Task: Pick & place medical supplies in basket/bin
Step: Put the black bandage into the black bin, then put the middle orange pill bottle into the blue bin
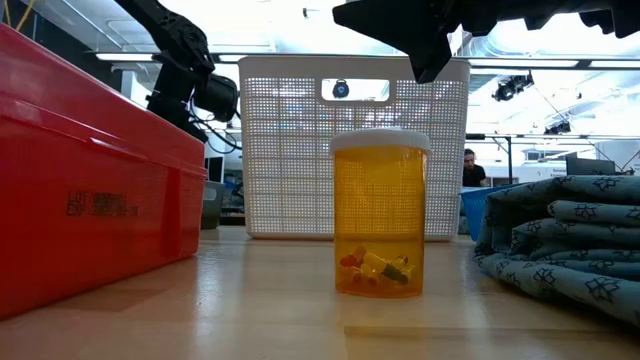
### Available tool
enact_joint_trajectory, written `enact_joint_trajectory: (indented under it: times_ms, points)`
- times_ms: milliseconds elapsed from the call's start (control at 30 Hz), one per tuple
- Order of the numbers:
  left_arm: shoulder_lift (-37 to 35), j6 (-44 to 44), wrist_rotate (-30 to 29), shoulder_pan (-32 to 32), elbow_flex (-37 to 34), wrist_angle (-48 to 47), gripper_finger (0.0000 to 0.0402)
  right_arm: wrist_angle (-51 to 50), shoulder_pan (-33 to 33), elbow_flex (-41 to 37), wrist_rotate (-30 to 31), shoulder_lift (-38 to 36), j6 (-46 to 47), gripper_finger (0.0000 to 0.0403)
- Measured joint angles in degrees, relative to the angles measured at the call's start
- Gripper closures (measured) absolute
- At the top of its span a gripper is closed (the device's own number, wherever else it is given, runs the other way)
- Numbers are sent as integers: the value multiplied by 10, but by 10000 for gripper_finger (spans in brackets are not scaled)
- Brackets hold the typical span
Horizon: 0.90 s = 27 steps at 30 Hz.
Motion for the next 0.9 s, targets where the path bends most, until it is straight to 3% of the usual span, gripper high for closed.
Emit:
enact_joint_trajectory:
  times_ms: [400, 900]
  points:
    - [-8, 5, -31, -1, 1, -1, 160, 0, 0, 0, 0, 0, 0, 196]
    - [-139, 4, -30, -70, 79, -4, 160, 0, 0, 0, 0, 0, 0, 196]
